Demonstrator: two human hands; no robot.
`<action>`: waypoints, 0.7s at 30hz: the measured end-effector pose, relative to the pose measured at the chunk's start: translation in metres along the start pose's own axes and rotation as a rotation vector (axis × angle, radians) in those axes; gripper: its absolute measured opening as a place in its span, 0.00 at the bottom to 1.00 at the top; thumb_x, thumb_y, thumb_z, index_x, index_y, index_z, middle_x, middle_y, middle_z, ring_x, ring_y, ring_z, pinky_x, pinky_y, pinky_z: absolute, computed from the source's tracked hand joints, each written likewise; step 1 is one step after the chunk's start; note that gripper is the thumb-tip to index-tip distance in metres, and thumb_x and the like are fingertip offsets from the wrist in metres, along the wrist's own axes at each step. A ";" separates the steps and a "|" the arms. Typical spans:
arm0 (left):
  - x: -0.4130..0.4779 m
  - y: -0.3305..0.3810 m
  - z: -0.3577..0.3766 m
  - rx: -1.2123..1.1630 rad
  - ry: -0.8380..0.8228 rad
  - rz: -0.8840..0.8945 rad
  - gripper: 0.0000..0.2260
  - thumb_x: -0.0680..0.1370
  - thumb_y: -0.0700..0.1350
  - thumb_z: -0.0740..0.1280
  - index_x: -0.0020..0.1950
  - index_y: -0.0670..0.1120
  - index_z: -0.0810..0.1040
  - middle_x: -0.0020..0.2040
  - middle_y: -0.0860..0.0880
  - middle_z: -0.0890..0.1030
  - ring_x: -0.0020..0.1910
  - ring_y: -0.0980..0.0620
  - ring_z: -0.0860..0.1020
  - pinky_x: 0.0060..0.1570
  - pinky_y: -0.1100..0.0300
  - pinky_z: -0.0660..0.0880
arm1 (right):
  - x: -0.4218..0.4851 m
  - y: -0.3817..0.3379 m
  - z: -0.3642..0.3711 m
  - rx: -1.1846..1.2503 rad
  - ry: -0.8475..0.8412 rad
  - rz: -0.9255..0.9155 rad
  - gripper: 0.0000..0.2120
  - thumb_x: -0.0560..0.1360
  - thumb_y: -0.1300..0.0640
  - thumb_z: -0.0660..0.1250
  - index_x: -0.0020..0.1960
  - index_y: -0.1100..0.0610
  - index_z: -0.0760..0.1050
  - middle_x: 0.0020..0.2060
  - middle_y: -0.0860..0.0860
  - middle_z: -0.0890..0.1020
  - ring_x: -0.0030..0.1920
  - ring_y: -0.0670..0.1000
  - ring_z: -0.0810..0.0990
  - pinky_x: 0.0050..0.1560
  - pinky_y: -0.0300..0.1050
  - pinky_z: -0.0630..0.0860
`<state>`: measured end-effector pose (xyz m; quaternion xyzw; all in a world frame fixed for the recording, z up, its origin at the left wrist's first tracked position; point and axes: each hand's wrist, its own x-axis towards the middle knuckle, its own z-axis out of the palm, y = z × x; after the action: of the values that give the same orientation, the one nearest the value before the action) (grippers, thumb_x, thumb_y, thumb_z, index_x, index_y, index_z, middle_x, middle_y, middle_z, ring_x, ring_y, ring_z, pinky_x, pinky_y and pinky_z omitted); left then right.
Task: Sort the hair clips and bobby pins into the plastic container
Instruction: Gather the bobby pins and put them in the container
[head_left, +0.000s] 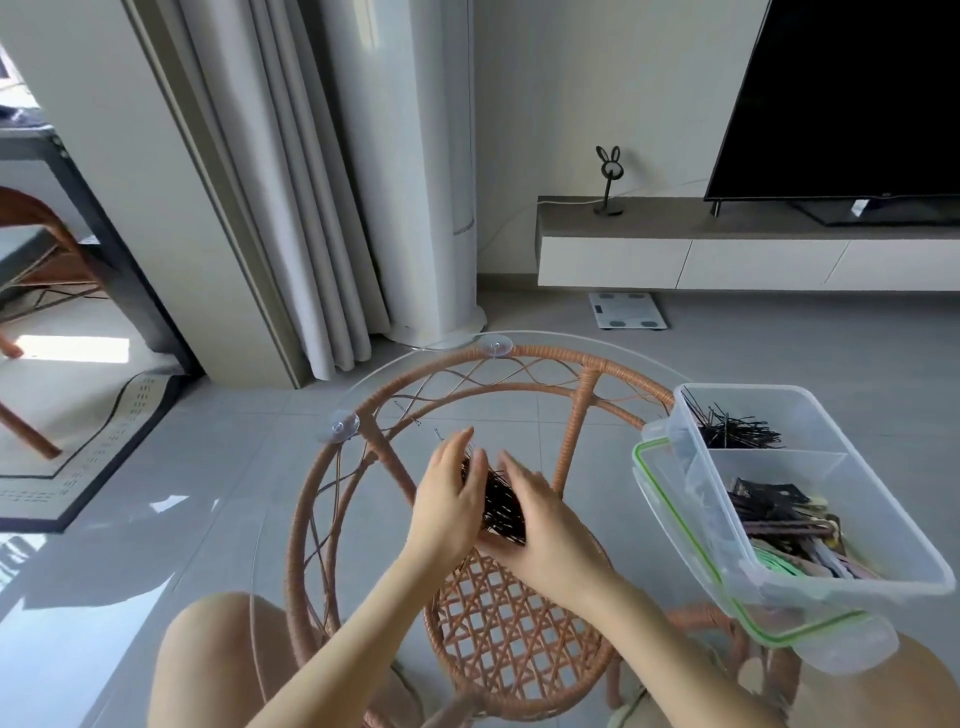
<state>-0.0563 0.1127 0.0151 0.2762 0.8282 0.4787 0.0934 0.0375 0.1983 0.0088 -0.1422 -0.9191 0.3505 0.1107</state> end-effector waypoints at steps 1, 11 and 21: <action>0.005 -0.004 -0.007 0.072 0.076 0.042 0.19 0.79 0.53 0.56 0.69 0.47 0.67 0.70 0.48 0.69 0.70 0.52 0.65 0.66 0.60 0.59 | -0.004 0.003 -0.006 -0.003 0.017 0.020 0.43 0.68 0.39 0.67 0.74 0.50 0.47 0.72 0.52 0.62 0.72 0.51 0.58 0.71 0.51 0.61; 0.107 -0.045 -0.035 0.625 -0.111 -0.064 0.24 0.80 0.56 0.46 0.73 0.47 0.60 0.76 0.38 0.53 0.76 0.42 0.48 0.74 0.49 0.43 | -0.025 0.022 -0.005 -0.249 -0.095 0.100 0.58 0.56 0.21 0.56 0.71 0.47 0.30 0.75 0.51 0.39 0.71 0.48 0.32 0.69 0.45 0.33; 0.025 -0.022 -0.009 0.253 -0.371 0.257 0.20 0.81 0.51 0.48 0.71 0.46 0.66 0.72 0.49 0.67 0.73 0.56 0.59 0.74 0.61 0.51 | 0.004 0.011 0.010 -0.163 0.028 0.057 0.49 0.64 0.30 0.62 0.74 0.51 0.45 0.75 0.53 0.54 0.74 0.51 0.43 0.72 0.49 0.45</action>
<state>-0.0888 0.1112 0.0036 0.4717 0.8082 0.3205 0.1470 0.0326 0.2018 -0.0058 -0.1816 -0.9385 0.2755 0.1017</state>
